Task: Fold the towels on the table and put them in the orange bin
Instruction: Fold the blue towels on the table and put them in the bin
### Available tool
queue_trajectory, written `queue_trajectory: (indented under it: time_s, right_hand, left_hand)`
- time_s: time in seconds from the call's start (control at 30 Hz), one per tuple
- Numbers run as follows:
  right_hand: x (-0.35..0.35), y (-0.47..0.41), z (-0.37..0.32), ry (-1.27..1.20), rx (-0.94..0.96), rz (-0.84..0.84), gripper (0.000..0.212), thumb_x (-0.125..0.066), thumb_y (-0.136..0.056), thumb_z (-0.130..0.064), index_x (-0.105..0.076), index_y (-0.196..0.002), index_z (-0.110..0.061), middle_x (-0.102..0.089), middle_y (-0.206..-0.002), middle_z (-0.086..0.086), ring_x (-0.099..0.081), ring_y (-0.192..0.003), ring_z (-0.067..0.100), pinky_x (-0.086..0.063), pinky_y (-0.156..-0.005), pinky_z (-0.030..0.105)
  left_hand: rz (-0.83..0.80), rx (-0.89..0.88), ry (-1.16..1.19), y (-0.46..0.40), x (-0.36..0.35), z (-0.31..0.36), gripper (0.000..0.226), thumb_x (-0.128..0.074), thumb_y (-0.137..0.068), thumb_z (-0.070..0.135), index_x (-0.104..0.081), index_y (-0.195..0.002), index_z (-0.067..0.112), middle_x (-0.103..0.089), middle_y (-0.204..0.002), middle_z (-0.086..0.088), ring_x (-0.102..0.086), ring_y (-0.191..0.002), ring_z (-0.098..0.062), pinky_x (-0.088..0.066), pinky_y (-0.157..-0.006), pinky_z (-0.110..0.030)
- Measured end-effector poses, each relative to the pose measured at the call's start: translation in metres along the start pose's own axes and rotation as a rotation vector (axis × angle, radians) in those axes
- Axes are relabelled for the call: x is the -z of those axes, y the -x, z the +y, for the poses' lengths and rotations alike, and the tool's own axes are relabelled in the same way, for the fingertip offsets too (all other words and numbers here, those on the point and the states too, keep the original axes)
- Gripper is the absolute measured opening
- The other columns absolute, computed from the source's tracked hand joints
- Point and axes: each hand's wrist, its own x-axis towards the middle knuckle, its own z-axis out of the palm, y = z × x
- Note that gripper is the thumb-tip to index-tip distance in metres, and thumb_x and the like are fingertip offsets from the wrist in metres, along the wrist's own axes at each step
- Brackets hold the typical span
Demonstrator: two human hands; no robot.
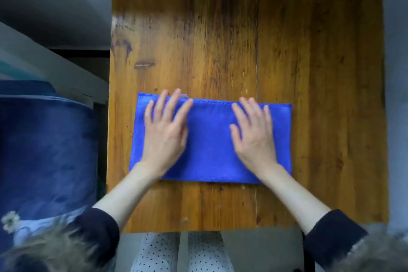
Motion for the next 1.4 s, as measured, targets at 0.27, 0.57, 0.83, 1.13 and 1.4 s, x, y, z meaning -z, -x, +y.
queue_trajectory:
  time_s: [0.27, 0.57, 0.83, 1.13, 1.4]
  right_hand:
    - [-0.032, 0.014, 0.028, 0.073, -0.008, -0.041, 0.048, -0.043, -0.093, -0.028, -0.044, -0.139, -0.013, -0.033, -0.149, 0.012, -0.026, -0.140, 0.027, -0.014, -0.116, 0.046]
    - [-0.018, 0.050, 0.060, 0.053, -0.144, 0.035, 0.047, -0.037, -0.095, -0.022, -0.040, -0.140, -0.007, -0.030, -0.150, 0.017, -0.023, -0.140, 0.030, -0.017, -0.116, 0.044]
    - [-0.012, 0.049, 0.044, 0.083, -0.179, -0.012, 0.048, -0.041, -0.094, -0.023, -0.040, -0.140, -0.005, -0.029, -0.150, 0.018, -0.023, -0.141, 0.032, -0.013, -0.115, 0.052]
    - [-0.031, 0.039, -0.030, 0.193, 0.123, -0.202, 0.055, -0.039, -0.091, -0.042, -0.042, -0.140, -0.017, -0.032, -0.150, 0.012, -0.027, -0.139, 0.032, -0.017, -0.111, 0.061]
    - [-0.050, 0.043, -0.045, 0.263, 0.072, -0.272, 0.058, -0.032, -0.093, -0.046, -0.031, -0.145, -0.022, -0.024, -0.154, 0.008, -0.018, -0.143, 0.031, -0.014, -0.112, 0.060]
  left_hand:
    - [-0.111, -0.059, -0.126, 0.010, -0.034, -0.014, 0.049, -0.036, -0.095, 0.039, -0.041, -0.140, 0.022, -0.034, -0.150, -0.009, -0.028, -0.139, -0.033, -0.013, -0.114, -0.053]
    - [-0.091, 0.025, -0.063, 0.059, -0.022, -0.046, 0.051, -0.031, -0.096, 0.033, -0.036, -0.143, 0.015, -0.022, -0.154, -0.016, -0.014, -0.143, -0.034, -0.011, -0.115, -0.049]
    - [-0.030, 0.082, 0.095, 0.067, -0.016, -0.041, 0.044, -0.033, -0.095, 0.019, -0.043, -0.136, 0.006, -0.033, -0.148, -0.018, -0.024, -0.140, -0.034, -0.017, -0.114, -0.049]
    - [-0.010, 0.775, 0.092, 0.060, 0.006, -0.038, 0.036, -0.052, -0.092, 0.035, -0.053, -0.115, 0.007, -0.046, -0.119, -0.018, -0.038, -0.111, -0.036, -0.030, -0.093, -0.047]
    - [-0.147, 0.888, 0.172, 0.041, 0.011, -0.039, 0.031, -0.056, -0.088, 0.034, -0.058, -0.106, 0.009, -0.042, -0.122, -0.013, -0.034, -0.117, -0.034, -0.028, -0.099, -0.047]
